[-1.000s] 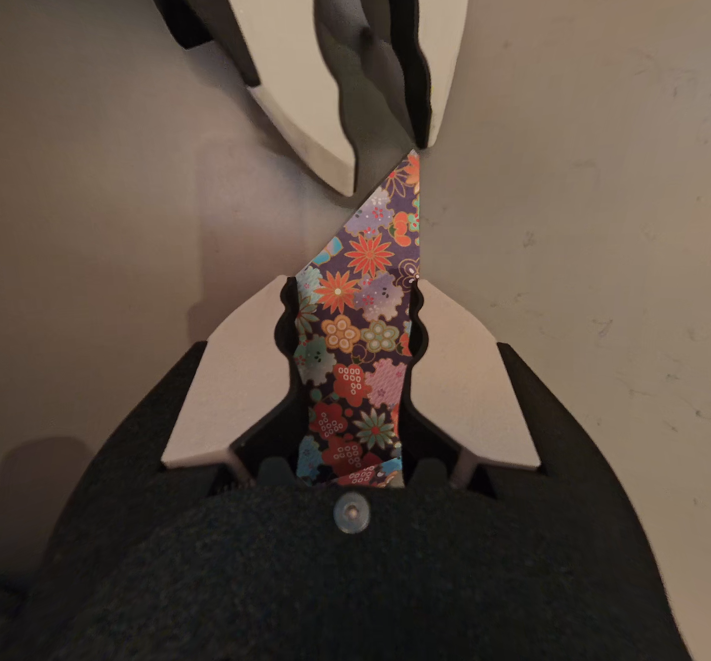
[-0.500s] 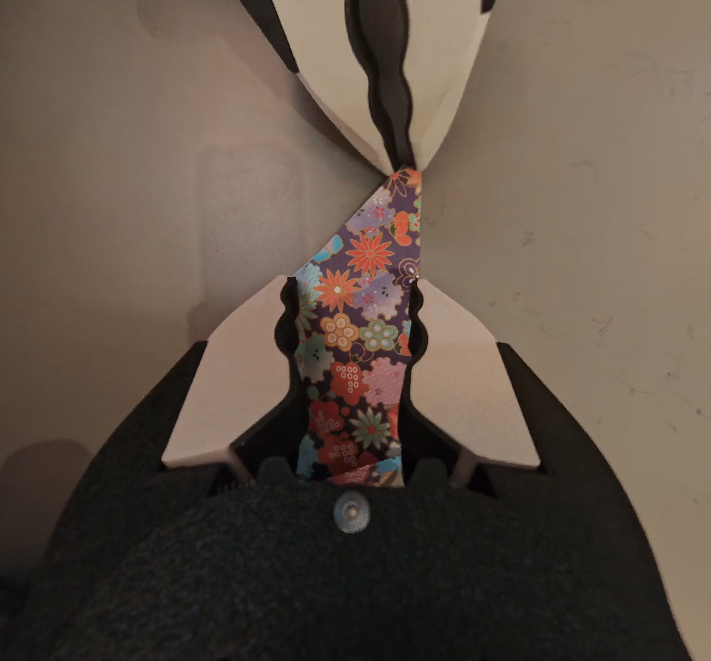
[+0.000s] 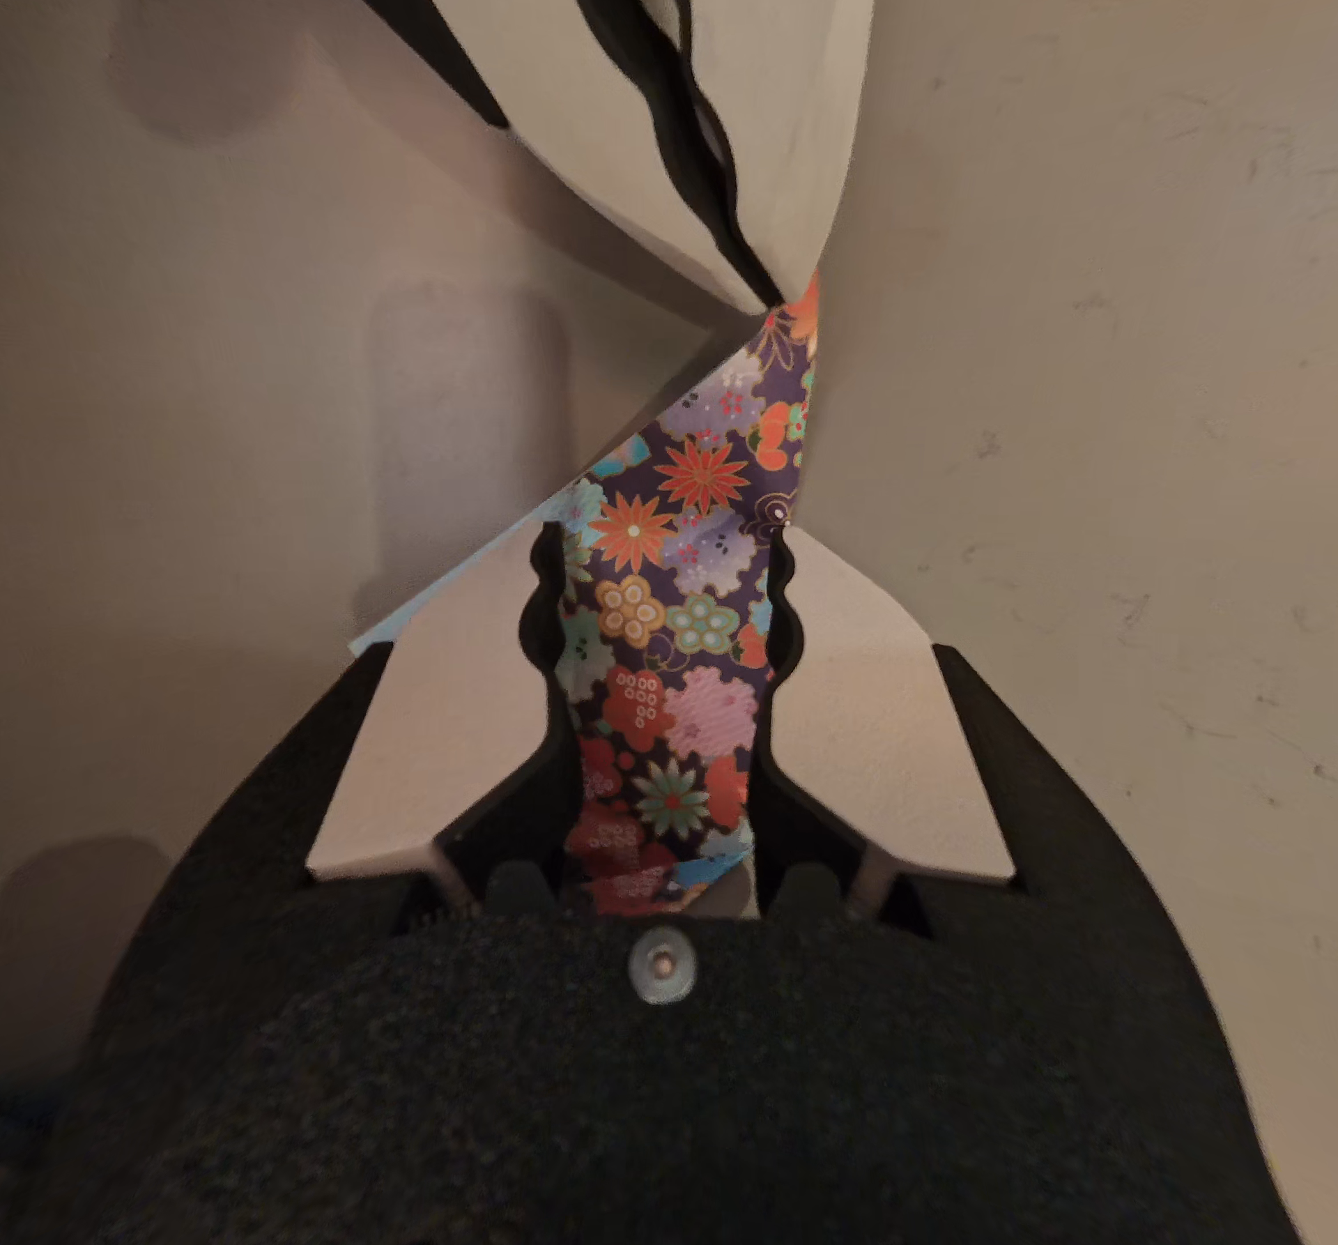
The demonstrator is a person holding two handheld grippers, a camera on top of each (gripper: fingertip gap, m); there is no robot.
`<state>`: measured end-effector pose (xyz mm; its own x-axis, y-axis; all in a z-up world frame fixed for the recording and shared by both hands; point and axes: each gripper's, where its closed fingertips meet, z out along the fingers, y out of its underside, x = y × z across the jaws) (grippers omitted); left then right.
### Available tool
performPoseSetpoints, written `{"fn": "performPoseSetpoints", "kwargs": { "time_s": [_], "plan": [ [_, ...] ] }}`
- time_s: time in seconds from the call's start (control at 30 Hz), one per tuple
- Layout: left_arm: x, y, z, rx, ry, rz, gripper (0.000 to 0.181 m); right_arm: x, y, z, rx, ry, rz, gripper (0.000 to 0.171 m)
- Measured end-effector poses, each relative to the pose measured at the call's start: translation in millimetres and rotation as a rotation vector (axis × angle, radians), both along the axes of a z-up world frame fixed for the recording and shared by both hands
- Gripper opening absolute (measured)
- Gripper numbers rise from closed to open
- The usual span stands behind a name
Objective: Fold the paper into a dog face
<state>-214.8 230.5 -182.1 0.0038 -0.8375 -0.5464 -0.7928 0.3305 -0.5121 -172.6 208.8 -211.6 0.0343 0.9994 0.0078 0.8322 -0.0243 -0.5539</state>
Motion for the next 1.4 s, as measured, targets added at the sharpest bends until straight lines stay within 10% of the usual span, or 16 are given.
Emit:
{"fn": "performPoseSetpoints", "kwargs": {
  "time_s": [0.37,0.67,1.4],
  "plan": [
    [-4,-4,1,-0.023,-0.015,0.032,0.0,0,1,0,0.001,-0.011,0.0,0.053],
    [-12,4,-22,-0.375,-0.102,0.136,0.026,0,1,0,0.0,-0.022,-0.004,0.052],
    [14,-7,4,-0.297,-0.119,0.014,0.0,-1,1,0,-0.003,-0.038,-0.056,0.052]
  ]
}}
